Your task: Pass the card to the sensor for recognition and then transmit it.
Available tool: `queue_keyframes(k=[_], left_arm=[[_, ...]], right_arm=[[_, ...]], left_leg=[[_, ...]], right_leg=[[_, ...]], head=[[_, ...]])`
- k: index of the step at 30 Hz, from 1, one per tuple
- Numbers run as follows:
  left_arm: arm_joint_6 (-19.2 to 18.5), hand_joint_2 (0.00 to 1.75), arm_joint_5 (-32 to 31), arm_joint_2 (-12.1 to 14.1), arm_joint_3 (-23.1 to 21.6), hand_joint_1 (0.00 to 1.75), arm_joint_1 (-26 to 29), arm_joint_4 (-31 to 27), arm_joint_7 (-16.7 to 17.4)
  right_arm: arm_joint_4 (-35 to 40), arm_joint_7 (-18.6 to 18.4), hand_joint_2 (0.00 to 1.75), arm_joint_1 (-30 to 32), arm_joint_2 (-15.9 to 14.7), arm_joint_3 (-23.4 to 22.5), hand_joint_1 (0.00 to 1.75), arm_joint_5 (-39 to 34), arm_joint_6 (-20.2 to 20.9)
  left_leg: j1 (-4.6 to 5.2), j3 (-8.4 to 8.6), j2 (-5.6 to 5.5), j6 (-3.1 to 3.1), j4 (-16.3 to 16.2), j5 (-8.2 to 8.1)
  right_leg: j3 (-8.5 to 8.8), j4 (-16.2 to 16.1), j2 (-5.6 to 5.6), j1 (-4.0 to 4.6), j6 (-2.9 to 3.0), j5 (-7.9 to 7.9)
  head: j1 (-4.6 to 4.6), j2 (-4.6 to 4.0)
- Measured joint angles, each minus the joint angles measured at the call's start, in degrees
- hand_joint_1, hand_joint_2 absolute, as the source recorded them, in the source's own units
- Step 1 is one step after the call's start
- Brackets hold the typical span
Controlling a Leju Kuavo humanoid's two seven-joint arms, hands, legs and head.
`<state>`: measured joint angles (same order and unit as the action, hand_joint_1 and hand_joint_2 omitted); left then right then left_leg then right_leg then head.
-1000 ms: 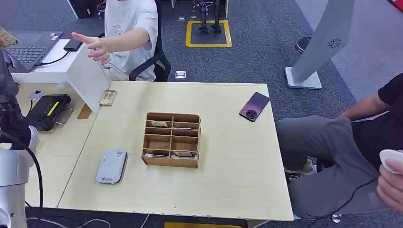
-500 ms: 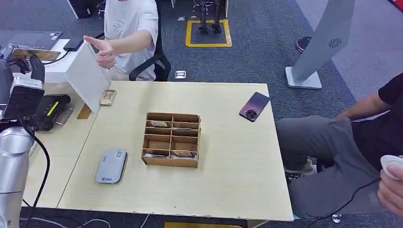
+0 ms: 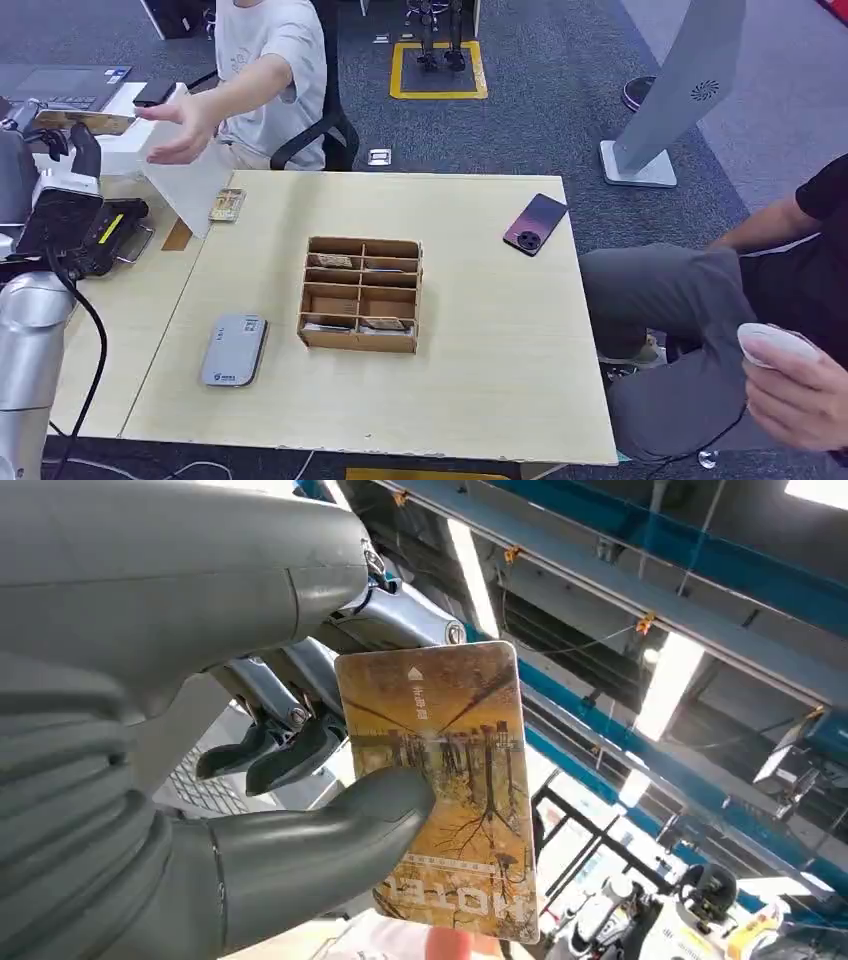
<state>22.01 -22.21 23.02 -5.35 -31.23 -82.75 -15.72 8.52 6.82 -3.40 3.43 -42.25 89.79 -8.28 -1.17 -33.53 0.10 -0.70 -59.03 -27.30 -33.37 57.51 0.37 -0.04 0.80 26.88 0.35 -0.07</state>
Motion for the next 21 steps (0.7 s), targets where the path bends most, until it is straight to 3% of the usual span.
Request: queue_keyframes(k=[17,21], left_arm=[[0.1,1.75,-2.9,-0.2,-0.2,1.75,0.1,1.2,0.5],[0.5,1.75,-6.2,-0.2,-0.5,1.75,0.1,1.8,0.4]], right_arm=[[0.0,0.0,0.0,0.0,0.0,0.7,0.0,0.0,0.0],[0.0,0.0,0.0,0.0,0.0,0.7,0.0,0.1,0.1]], left_leg=[[0.0,0.0,0.01,0.0,0.0,0.0],[0.0,-0.01,0.01,-0.01,0.0,-0.01]], right_leg=[[-0.02,0.0,0.01,0.0,0.0,0.0],[-0.02,0.0,0.01,0.0,-0.01,0.02]], head=[[-0.02,0.0],[0.0,0.0]])
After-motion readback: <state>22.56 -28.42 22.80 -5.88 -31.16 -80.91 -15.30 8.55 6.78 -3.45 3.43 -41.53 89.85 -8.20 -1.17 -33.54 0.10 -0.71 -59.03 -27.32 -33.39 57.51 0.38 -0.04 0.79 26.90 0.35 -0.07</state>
